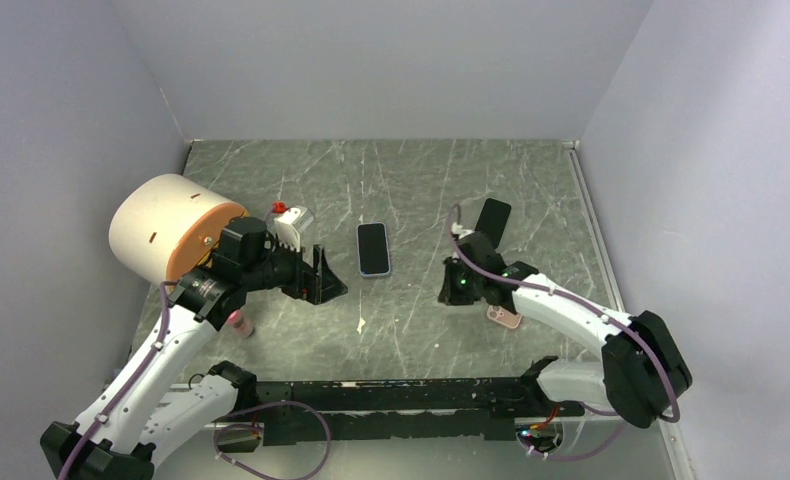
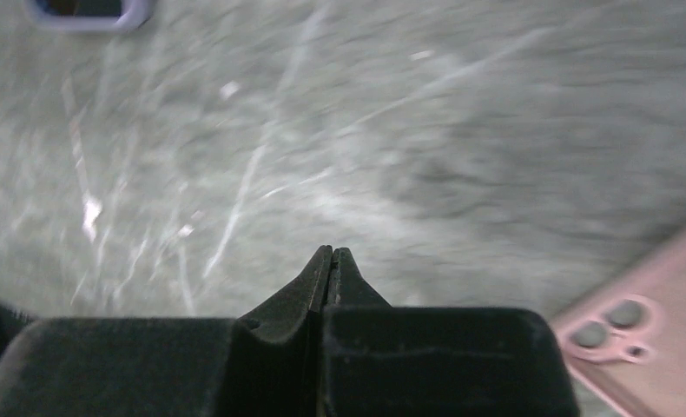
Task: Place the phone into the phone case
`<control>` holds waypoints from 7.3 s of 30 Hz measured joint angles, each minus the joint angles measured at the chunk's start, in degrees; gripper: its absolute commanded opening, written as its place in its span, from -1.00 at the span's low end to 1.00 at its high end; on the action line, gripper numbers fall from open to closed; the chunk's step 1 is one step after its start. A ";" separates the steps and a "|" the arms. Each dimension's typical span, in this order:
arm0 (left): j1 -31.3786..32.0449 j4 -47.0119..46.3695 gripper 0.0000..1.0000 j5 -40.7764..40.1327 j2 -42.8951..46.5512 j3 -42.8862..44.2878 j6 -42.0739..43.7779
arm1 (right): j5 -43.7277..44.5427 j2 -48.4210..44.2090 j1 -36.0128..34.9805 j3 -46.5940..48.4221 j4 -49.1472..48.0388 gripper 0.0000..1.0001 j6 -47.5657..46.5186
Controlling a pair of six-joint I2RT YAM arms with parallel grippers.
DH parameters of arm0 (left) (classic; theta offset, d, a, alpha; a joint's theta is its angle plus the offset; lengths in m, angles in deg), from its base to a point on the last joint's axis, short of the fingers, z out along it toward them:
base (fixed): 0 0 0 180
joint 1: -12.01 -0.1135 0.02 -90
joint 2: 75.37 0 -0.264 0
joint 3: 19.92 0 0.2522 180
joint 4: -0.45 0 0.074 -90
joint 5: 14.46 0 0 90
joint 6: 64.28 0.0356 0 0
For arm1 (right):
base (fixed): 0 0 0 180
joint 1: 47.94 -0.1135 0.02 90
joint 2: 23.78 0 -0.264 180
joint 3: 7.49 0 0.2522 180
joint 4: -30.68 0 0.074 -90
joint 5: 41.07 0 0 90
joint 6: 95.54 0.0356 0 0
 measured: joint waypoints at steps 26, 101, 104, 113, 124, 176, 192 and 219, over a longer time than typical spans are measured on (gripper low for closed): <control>0.00 0.00 0.89 -2.38 3.58 0.00 0.00 | 17.00 -0.70 13.70 8.00 12.20 0.98 8.39; 0.00 3.72 0.89 -26.80 18.56 0.15 -1.60 | -10.75 11.96 -16.90 14.05 5.49 0.34 -70.16; 0.00 3.87 0.89 -27.28 17.44 0.15 -1.62 | -7.10 11.91 -20.26 11.80 4.59 0.46 -78.88; 0.00 4.17 0.89 -27.43 17.33 0.15 -1.60 | -5.35 5.55 -21.75 5.77 -1.07 0.95 -84.80; 0.00 4.42 0.89 -27.43 17.81 0.15 -1.60 | -4.17 -0.92 -21.68 4.85 -9.97 0.98 -68.06; 0.00 4.59 0.89 -26.56 18.12 0.15 -1.57 | 24.24 41.16 22.53 36.15 -0.31 0.95 6.56; 0.00 4.59 0.89 -26.58 18.10 0.15 -1.55 | 24.57 45.88 22.56 40.83 -0.37 0.72 4.42; -0.02 4.55 0.81 -20.76 6.34 0.50 -1.36 | 19.63 30.71 22.49 23.26 -1.77 0.03 -0.44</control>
